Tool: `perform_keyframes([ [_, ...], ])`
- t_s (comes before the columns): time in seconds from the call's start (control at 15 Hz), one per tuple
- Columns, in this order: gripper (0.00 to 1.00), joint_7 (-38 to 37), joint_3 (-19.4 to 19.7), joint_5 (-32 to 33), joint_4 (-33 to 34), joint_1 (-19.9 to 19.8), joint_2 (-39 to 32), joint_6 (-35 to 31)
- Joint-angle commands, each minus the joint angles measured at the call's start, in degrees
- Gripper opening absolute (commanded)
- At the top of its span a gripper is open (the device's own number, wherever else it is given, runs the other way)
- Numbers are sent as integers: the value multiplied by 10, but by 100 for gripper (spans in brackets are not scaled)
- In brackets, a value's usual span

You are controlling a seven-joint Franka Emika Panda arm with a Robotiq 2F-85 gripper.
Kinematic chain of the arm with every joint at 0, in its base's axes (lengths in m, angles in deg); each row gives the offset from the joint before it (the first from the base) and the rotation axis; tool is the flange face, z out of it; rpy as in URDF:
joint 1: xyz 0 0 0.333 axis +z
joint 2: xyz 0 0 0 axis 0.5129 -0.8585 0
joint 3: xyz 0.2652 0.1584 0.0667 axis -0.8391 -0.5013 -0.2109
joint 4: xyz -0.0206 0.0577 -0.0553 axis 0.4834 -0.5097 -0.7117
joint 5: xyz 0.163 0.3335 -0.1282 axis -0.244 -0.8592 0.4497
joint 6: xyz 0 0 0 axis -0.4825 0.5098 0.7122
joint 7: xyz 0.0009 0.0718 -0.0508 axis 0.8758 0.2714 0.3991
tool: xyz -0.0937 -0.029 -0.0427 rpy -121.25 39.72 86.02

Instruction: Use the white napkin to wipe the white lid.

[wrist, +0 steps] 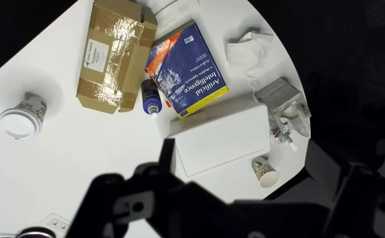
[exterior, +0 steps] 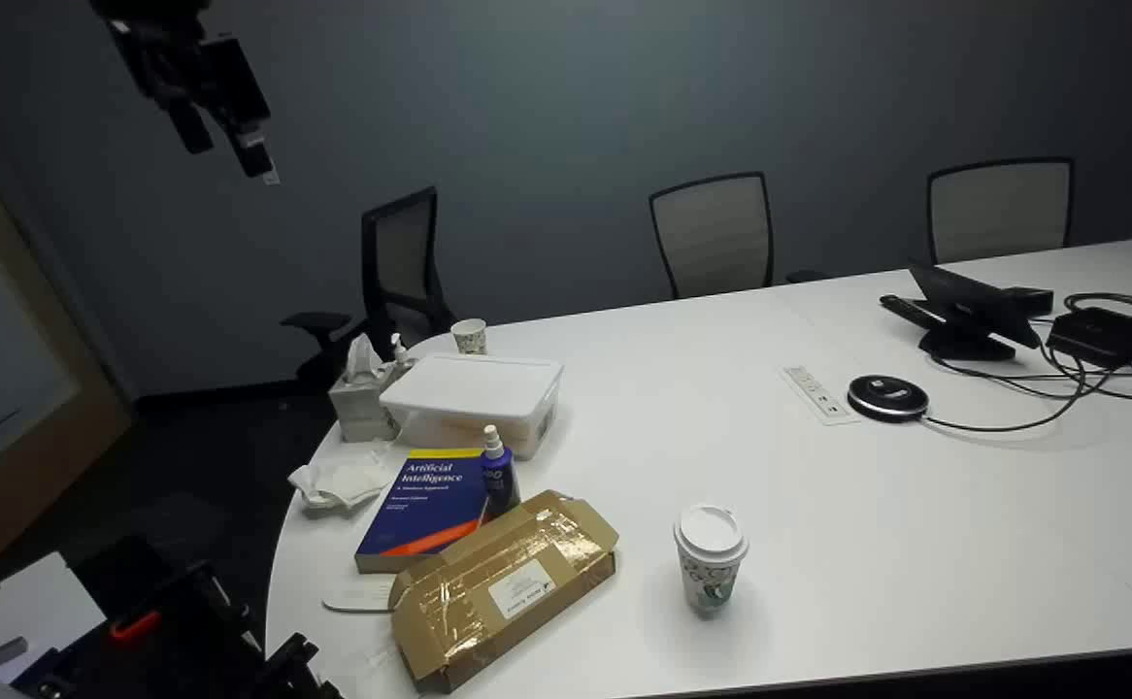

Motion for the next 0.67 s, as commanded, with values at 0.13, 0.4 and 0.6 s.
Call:
perform_keyframes([
  [0.13,100,7,-8,-7,1,-13,-2,2],
  [0.4,100,-13,-26,-12,2,-7,-43,-29],
  [0.6,100,-40,-70,-10,3,7,-116,-74],
])
